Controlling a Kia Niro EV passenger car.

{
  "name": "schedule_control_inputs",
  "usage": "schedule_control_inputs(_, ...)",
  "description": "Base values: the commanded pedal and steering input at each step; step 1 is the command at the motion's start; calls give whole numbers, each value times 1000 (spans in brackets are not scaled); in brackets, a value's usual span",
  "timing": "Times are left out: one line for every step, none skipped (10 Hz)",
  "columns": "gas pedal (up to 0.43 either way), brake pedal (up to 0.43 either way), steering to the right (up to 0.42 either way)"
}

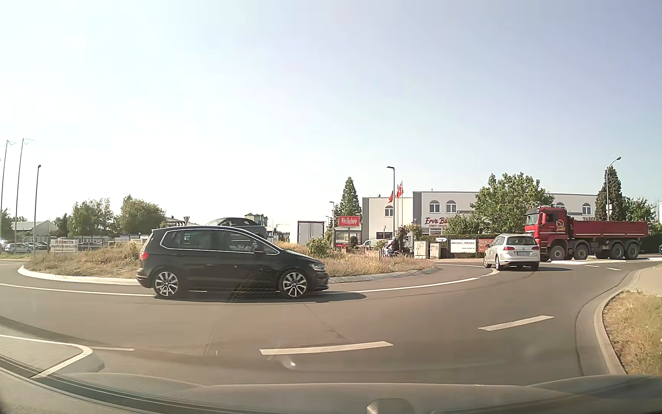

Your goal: Follow the waypoints while adhering to traffic rules and regulations

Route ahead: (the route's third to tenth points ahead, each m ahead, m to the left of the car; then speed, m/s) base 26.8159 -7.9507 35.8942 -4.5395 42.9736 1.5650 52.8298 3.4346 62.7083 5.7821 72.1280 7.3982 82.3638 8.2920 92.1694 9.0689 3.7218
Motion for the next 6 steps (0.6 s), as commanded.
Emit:
schedule_control_inputs(0,30,100)
schedule_control_inputs(0,30,111)
schedule_control_inputs(0,30,124)
schedule_control_inputs(0,30,138)
schedule_control_inputs(59,30,158)
schedule_control_inputs(169,30,180)
